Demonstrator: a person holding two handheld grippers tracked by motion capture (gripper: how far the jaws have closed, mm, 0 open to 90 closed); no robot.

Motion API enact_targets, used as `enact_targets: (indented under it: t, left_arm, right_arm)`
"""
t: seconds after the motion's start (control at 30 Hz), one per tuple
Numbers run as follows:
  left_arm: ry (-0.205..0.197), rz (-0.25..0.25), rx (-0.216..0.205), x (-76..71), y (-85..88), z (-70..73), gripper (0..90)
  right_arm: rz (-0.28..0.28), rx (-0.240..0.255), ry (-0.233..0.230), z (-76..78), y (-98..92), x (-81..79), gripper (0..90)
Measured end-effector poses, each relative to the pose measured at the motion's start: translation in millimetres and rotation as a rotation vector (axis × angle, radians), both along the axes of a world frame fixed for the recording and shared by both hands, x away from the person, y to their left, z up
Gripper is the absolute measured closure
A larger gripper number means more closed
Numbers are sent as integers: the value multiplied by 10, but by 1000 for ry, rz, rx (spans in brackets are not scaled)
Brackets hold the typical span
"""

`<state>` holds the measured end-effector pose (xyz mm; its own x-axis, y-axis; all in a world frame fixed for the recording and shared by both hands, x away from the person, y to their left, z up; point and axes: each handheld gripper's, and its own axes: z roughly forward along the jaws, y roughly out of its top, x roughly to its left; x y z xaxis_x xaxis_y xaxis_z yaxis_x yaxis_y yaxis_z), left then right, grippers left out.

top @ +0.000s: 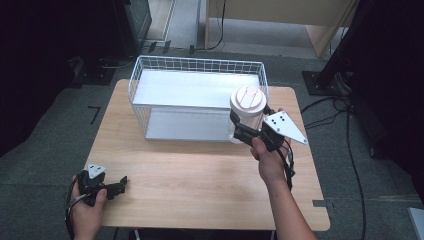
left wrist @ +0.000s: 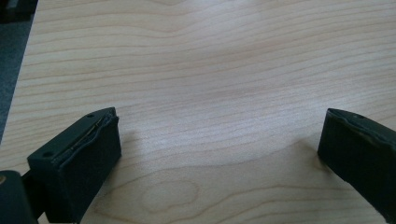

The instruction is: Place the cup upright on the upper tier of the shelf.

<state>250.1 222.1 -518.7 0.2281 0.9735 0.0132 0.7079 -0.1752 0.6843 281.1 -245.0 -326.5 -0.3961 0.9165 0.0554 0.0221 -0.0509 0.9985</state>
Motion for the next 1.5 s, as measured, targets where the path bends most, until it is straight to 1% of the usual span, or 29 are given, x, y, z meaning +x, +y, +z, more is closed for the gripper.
enact_targets:
  t: [0.03,0.07,0.13,0.27,0.3,0.37,0.53,0.63,0.67,0.73,0.77,0.87,0.9,0.93,0.97,1.07,1.2,1.23,1.27,1.3,1.33,1.37,1.4,1.43,1.47,1.5]
  left_arm:
    - [0,0,0,0,0,0,0]
    - [0,0,0,0,0,0,0]
    - [0,0,0,0,0,0,0]
    - [1,-1,1,0,1,1,0]
    - [1,-1,1,0,1,1,0]
    - [1,-1,1,0,1,0,0]
    - [1,-2,1,-1,2,1,0]
    - [1,-1,1,0,1,1,0]
    - [1,-2,1,0,1,0,0]
    - [1,-1,1,0,1,1,0]
    - [1,-2,1,0,1,1,0]
    - [1,-1,1,0,1,0,0]
    - [1,-1,1,0,1,1,0]
    - [1,-2,1,0,1,0,0]
    - [1,-2,1,0,1,0,0]
    - [1,-1,1,0,1,0,0]
    - [-1,0,0,0,0,-1,0]
    - [-1,-1,1,0,1,-1,0]
    - [-1,-1,1,0,1,-1,0]
    - [-1,-1,1,0,1,-1,0]
    - [-1,-1,1,0,1,-1,0]
    - [-1,0,0,0,0,-1,0]
    - [-1,-1,1,0,1,-1,0]
    - [-1,-1,1,0,1,-1,0]
    - [-1,-1,1,0,1,-1,0]
    - [-1,0,1,0,1,-1,0]
  right_arm:
    - [0,0,0,0,0,0,138]
    - [-1,-4,-10,56,50,39,138]
    - [1,-5,-21,109,98,81,138]
    - [6,-4,-33,198,187,157,138]
    - [6,-4,-33,198,187,157,138]
    - [12,1,-46,261,246,221,138]
    - [15,9,-54,342,327,324,138]
    - [17,15,-59,375,349,353,138]
    - [19,19,-65,412,373,378,138]
    - [21,19,-67,431,384,392,138]
    - [22,16,-69,468,412,432,138]
    - [13,2,-67,503,450,517,138]
    - [13,2,-67,503,450,517,138]
    - [10,0,-63,518,475,576,138]
    - [10,0,-63,518,475,576,138]
    - [-2,-8,-56,558,546,724,138]
    - [-9,-20,-44,587,640,868,138]
    - [-9,-20,-44,587,640,868,138]
    - [-11,-22,-34,593,686,940,138]
    - [-11,-22,-34,593,686,940,138]
    - [-21,-33,-29,592,724,1004,138]
    - [-21,-33,-29,592,724,1004,138]
    - [-26,-29,-18,583,762,1078,138]
    - [-26,-29,-18,583,762,1078,138]
    - [-35,-30,-16,571,779,1146,138]
    - [-39,-24,-9,563,788,1174,138]
